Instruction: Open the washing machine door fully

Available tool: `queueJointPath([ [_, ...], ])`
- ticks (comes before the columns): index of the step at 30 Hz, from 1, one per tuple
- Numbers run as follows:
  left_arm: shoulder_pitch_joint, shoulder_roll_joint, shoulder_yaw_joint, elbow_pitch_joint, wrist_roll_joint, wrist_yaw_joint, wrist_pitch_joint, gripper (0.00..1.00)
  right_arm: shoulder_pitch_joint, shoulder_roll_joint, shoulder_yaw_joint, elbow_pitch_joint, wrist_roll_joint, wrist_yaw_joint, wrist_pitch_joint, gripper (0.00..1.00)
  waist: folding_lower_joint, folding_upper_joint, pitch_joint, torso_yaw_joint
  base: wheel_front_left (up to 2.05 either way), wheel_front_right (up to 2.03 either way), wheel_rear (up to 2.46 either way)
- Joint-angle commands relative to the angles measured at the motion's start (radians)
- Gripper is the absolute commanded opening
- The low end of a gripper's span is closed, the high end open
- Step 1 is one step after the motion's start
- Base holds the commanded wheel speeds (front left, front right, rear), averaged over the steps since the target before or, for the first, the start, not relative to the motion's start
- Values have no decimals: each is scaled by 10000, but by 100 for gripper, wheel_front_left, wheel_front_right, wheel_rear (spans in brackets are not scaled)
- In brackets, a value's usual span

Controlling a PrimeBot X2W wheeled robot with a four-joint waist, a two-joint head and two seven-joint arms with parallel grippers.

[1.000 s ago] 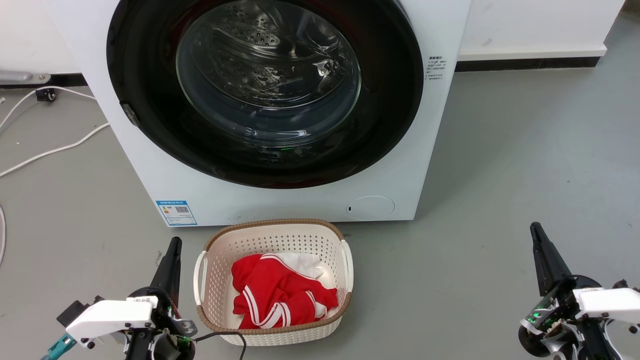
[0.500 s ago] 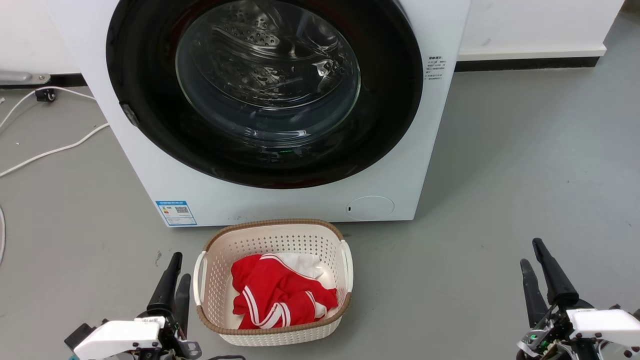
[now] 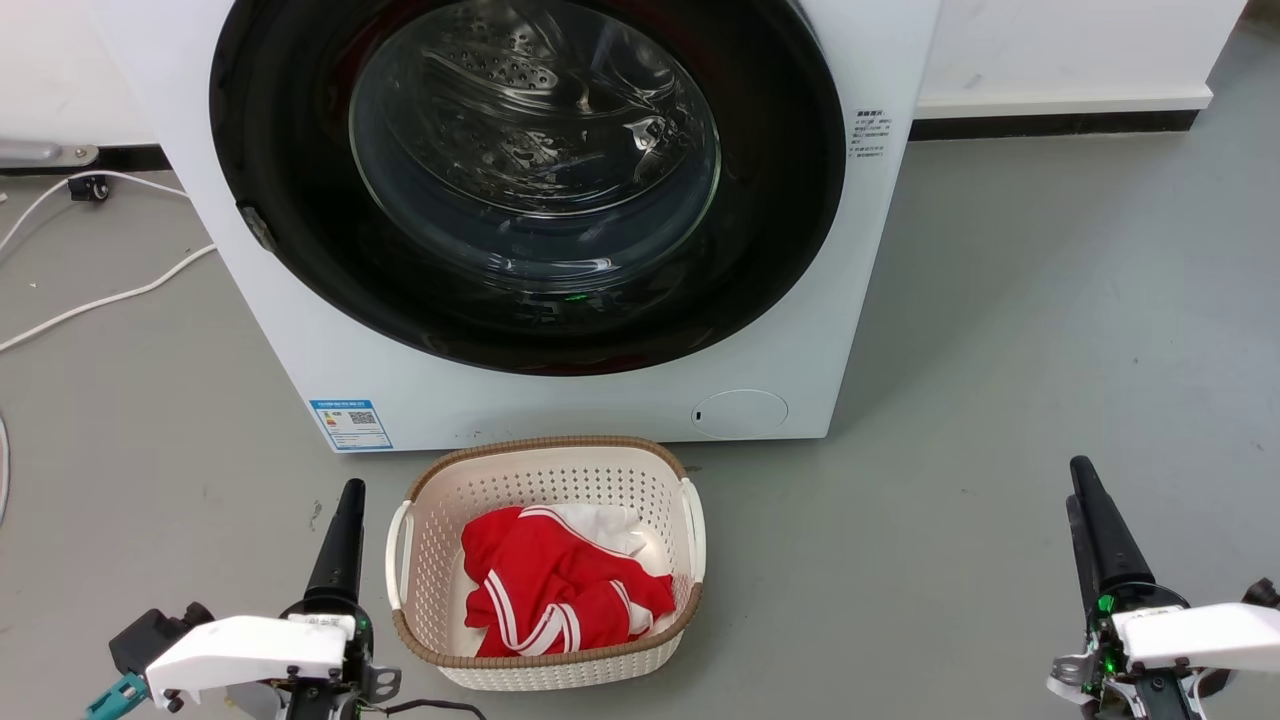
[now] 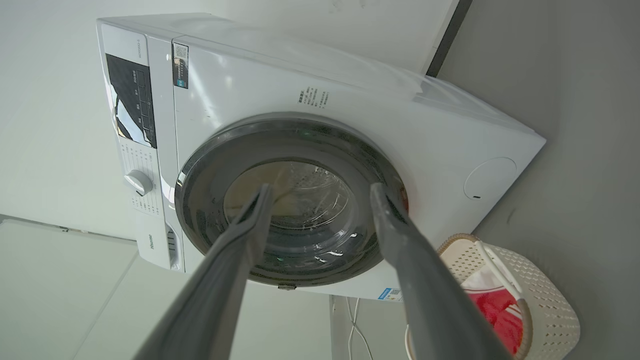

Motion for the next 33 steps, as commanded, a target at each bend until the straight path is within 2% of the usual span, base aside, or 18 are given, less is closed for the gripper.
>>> queueJointPath([
  [1,-77,31,-40,-277,370,34,-92,100,-73,-34,40,-324,-437,0,-108,100,0,0,1,0,0,0,0],
  [15,145,38,-551,-804,3281,442,-656,100,263,-35,493,-1226,-4244,0,-674,100,0,0,0,3,0,0,0],
  [33,347,44,-998,-1206,6092,797,-1271,100,582,-35,820,-1787,-7433,0,-1290,100,0,0,-2,16,0,0,0],
])
